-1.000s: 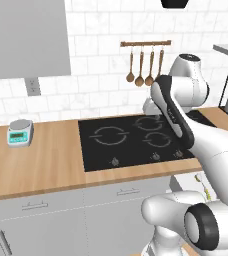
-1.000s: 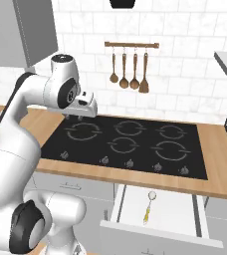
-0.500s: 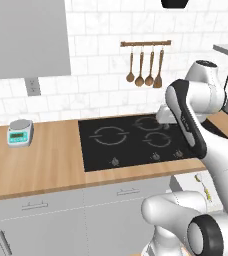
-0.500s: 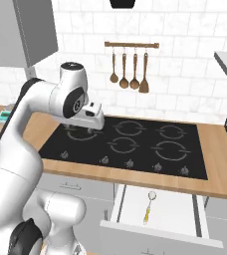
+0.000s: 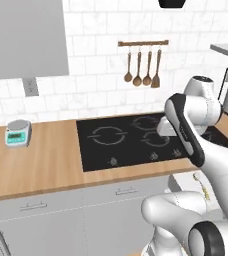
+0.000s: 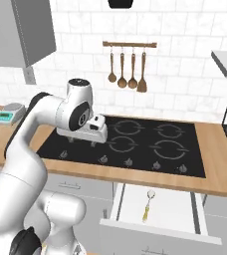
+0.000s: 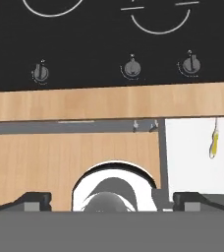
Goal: Pick the dish brush from the drawer and place it on the counter.
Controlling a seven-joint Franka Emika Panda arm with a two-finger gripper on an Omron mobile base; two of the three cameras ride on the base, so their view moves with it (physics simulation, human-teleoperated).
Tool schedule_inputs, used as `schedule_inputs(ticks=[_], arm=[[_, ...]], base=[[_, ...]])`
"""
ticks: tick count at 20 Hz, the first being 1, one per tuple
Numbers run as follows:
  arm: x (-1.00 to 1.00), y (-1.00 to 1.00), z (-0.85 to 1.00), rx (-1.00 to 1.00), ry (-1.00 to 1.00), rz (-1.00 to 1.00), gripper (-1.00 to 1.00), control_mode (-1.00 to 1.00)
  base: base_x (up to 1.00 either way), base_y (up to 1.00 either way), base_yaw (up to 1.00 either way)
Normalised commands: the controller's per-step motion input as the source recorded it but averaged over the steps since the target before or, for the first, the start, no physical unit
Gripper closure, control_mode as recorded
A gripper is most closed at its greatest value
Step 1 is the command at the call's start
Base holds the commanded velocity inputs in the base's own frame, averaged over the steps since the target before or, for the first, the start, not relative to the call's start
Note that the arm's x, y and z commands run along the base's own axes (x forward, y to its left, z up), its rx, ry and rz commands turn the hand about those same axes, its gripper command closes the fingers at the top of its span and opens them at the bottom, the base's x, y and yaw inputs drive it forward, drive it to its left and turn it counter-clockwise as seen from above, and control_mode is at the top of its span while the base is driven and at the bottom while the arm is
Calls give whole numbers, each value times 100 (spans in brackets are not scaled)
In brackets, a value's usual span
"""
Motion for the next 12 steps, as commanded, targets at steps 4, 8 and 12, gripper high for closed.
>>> schedule_inputs(ticks=[4, 8, 12], arm=[[0, 0, 0, 0, 0, 0, -100, 100], [0, 0, 0, 0, 0, 0, -100, 100], [0, 0, 0, 0, 0, 0, -100, 100]], base=[[-41, 86, -49], [-16, 57, -69], [-1, 15, -83]])
